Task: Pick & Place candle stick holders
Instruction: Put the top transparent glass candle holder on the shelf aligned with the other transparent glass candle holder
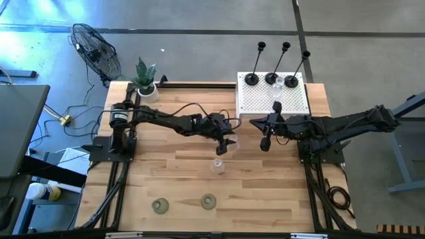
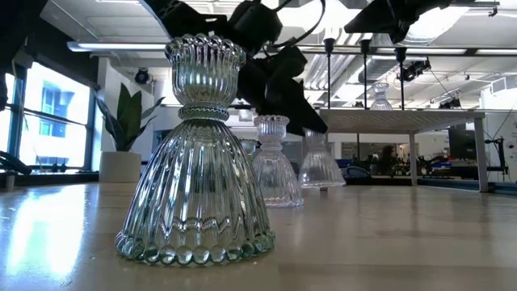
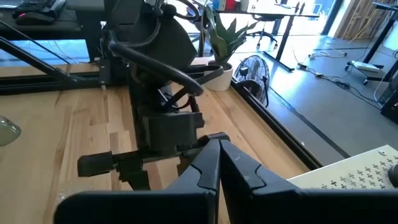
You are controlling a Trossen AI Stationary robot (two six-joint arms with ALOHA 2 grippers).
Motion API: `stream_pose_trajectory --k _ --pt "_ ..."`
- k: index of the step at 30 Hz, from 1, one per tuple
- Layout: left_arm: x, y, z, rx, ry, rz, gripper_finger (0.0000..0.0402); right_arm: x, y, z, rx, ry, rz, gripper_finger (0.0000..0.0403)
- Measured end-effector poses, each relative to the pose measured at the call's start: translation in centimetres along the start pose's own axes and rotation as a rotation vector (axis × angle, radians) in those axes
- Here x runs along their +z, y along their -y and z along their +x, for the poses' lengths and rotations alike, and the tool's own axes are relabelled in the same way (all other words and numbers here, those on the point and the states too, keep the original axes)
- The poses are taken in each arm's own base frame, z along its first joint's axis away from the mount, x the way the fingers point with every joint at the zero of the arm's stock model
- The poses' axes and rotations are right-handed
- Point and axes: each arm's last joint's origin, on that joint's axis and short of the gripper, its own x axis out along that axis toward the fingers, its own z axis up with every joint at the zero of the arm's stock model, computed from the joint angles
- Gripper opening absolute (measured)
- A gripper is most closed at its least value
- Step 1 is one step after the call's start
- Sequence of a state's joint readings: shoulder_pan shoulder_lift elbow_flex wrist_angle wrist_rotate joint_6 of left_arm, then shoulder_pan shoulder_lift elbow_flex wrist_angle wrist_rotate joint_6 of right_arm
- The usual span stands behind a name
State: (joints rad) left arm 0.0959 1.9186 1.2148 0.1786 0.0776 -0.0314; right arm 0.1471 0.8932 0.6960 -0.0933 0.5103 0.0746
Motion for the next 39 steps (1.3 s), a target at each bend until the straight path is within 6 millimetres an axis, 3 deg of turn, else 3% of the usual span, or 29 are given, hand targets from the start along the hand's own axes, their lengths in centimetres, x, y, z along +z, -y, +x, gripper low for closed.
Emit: stream_pose_trajectory --k 5,12,18,24,29,33,39 --pt "0.0 0.0 0.0 0.0 -0.004 -0.018 0.0194 0.0 0.0 0.0 0.0 0.0 0.007 0.0002" --pt "-0.2 0.1 -0.1 -0.038 -0.028 -0.025 0.0264 0.0 0.0 0.0 0.004 0.0 0.019 0.0002" --pt "2.2 0.4 -3.3 -0.046 0.0 0.048 0.027 0.0 0.0 0.0 0.004 0.003 0.02 0.0002" --pt "3.4 0.6 -7.2 -0.007 -0.047 0.126 0.021 0.0 0.0 0.3 0.0 0.004 0.055 0.0001" --pt "1.5 0.6 -8.8 0.01 -0.029 0.129 0.0097 -1.5 -1.2 2.3 0.04 -0.104 0.089 0.0001" --pt "-0.1 0.8 -9.9 -0.018 0.092 0.108 0.0013 -3.0 -2.3 3.9 0.052 -0.198 0.144 0.0008" --pt "-2.9 -0.2 -12.3 0.001 0.312 0.038 0.0023 -5.2 -3.8 5.6 0.043 -0.311 0.205 0.0083"
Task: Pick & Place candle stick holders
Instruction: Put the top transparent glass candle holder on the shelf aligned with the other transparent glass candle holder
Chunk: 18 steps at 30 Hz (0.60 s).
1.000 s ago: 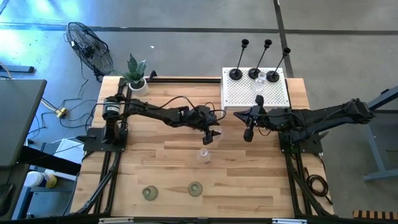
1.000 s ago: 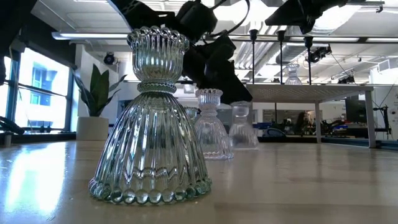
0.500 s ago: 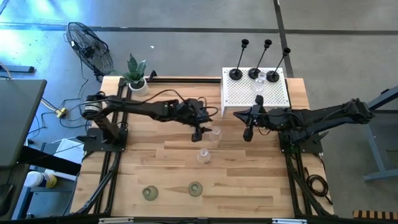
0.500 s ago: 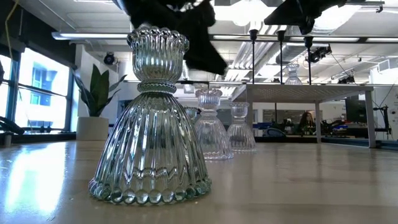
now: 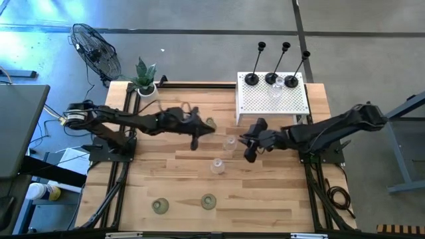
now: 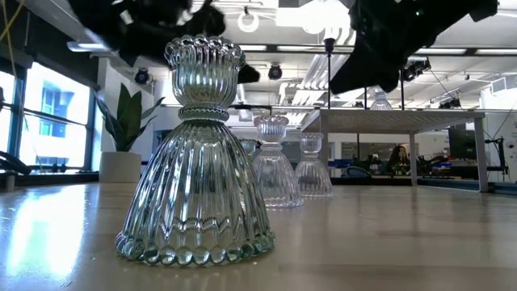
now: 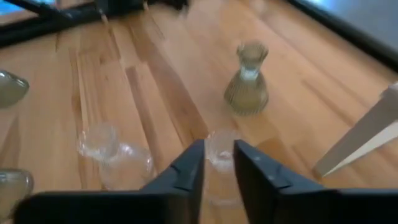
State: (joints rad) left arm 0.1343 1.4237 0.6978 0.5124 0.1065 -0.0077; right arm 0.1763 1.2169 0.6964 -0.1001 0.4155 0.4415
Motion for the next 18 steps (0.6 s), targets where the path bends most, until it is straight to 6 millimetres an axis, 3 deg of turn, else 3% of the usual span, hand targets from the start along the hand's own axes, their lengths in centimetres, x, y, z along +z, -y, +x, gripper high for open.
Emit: stream_pose_trajectory --k 6,11,18 --pt "-2.5 -1.8 -3.2 0.047 0.09 -0.047 0.0002 -1.5 -0.7 2.1 -0.059 -0.047 0.012 0.0188" --pt "-3.4 -2.9 -4.0 0.068 0.103 -0.061 0.0002 -2.5 -1.1 4.0 -0.096 -0.048 0.003 0.0269" --pt "-3.7 -2.8 -4.0 0.062 0.083 -0.053 0.0001 -3.7 -1.0 5.4 -0.203 -0.05 0.004 0.0322"
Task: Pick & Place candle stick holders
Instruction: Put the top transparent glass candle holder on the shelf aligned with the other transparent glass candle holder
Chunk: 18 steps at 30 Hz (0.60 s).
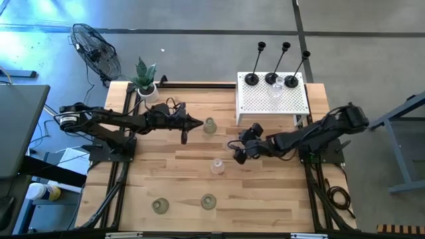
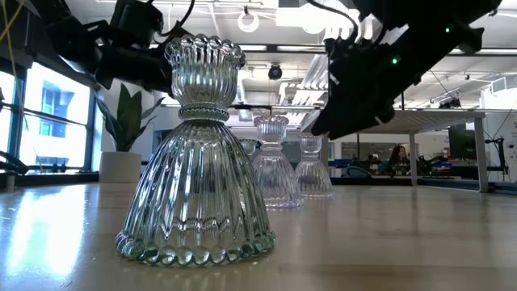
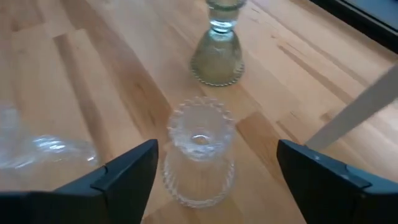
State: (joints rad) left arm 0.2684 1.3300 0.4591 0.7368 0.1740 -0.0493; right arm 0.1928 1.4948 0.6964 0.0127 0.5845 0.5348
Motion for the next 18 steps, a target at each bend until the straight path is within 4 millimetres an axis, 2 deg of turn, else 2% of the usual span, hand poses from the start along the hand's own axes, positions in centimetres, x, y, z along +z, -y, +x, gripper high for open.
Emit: stream_pose_trajectory --k 9,13,18 --pt "-0.1 0.0 0.0 -0.018 -0.008 0.017 0.0 -2.1 -1.0 3.2 -0.077 0.03 0.042 0.0319" --pt "-0.1 0.0 0.0 -0.018 -0.008 0.017 0.0 -2.4 -1.4 3.7 -0.125 0.097 0.089 0.0319" --pt "-0.1 0.0 0.0 -0.018 -0.008 0.017 0.0 -2.4 -2.0 4.1 -0.093 0.138 0.12 0.0307"
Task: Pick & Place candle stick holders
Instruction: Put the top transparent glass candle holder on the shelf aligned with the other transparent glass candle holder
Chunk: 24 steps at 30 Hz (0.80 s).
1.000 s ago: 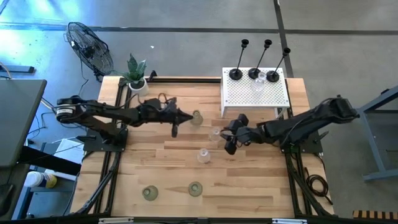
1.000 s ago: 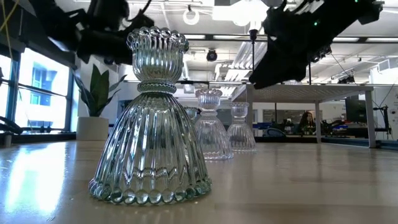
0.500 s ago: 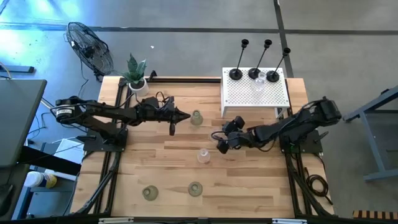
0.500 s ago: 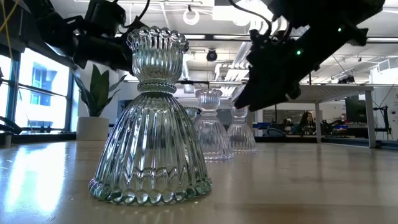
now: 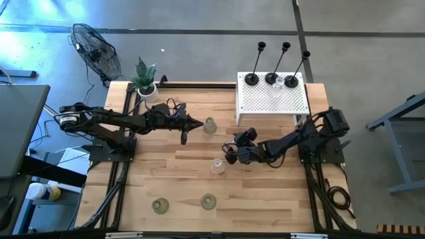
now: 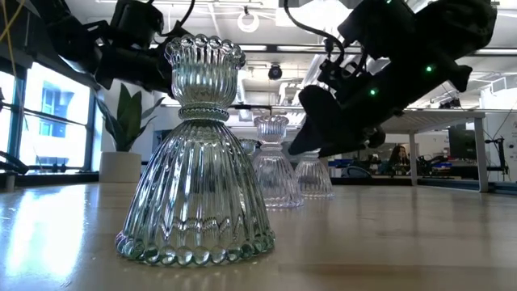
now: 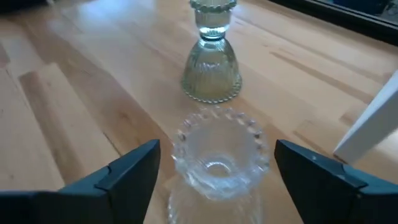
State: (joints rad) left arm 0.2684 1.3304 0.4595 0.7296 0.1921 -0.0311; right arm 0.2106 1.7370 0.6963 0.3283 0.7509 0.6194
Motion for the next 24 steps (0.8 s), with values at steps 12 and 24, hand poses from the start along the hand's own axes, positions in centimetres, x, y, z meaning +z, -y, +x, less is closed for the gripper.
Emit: stream_pose_trajectory --k 12,24 --pt "0.0 0.0 0.0 0.0 0.001 0.0 0.0 0.0 -0.1 0.1 -0.003 0.018 -0.053 0.0131" --pt "0.0 0.0 0.0 0.0 0.0 0.0 0.0 4.6 -0.1 -3.0 0.134 0.121 -0.023 0.0144"
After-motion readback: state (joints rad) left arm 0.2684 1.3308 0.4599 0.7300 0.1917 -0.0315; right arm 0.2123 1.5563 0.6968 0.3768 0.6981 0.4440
